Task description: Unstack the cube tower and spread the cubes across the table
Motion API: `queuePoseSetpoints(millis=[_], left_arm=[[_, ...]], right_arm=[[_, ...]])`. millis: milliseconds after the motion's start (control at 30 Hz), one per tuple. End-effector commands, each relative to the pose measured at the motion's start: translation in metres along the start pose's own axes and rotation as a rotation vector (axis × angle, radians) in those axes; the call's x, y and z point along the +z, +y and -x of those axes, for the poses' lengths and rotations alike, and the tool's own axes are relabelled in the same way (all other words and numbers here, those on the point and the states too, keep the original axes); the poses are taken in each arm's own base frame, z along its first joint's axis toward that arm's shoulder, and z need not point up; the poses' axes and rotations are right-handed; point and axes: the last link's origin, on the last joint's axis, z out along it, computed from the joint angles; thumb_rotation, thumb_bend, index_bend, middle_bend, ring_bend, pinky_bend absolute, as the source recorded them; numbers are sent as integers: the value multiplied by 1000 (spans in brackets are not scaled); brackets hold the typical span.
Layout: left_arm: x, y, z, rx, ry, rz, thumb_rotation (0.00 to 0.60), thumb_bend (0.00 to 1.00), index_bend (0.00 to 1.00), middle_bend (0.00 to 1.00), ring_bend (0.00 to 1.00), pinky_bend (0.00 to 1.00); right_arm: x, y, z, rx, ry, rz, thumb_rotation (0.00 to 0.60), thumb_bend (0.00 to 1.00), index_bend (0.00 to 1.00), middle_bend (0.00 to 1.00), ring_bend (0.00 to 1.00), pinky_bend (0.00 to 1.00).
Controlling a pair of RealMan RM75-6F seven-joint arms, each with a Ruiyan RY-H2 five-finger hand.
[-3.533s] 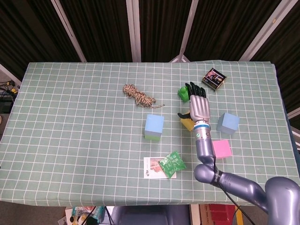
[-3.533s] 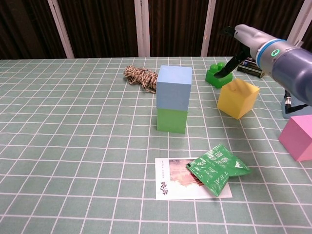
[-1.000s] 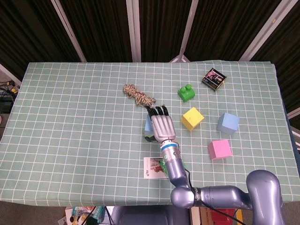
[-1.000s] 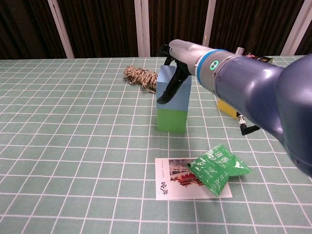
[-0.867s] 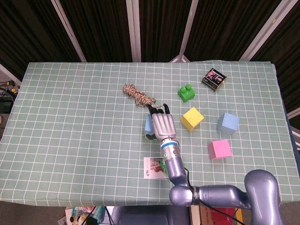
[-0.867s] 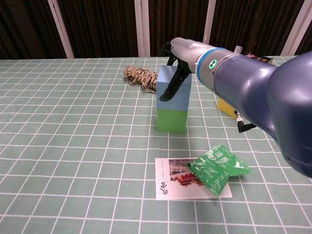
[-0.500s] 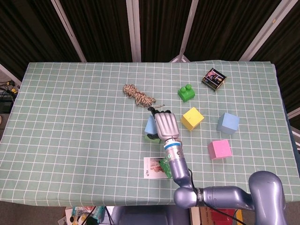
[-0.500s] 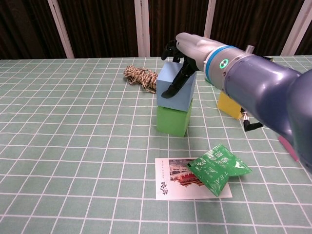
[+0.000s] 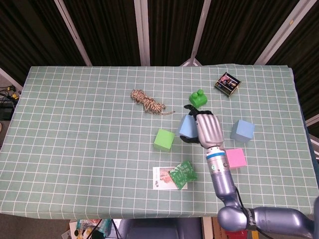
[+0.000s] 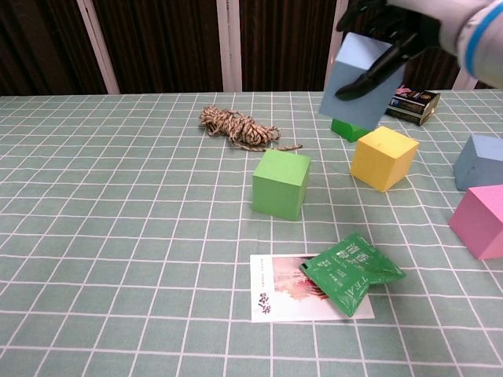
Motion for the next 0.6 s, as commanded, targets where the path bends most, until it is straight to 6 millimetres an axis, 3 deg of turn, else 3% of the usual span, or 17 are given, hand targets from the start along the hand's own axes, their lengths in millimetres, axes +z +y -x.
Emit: queuePoseSetpoints(millis=[33, 367, 600], left_arm=[[0, 1, 0, 2, 0, 2, 600, 169, 213, 0, 0, 0], [-3, 3, 3, 11, -10, 10, 600, 169, 212, 0, 0, 0], [-3, 2, 2, 6, -7, 9, 600, 170, 212, 0, 0, 0]], right_arm=[[-28, 29, -13, 39, -39, 11, 600, 168, 254, 483, 691, 326], [-73, 74, -8, 28, -83, -17, 600, 169, 255, 483, 691, 326], [-82, 98, 6, 16, -101, 11, 600, 168, 254, 483, 691, 326]])
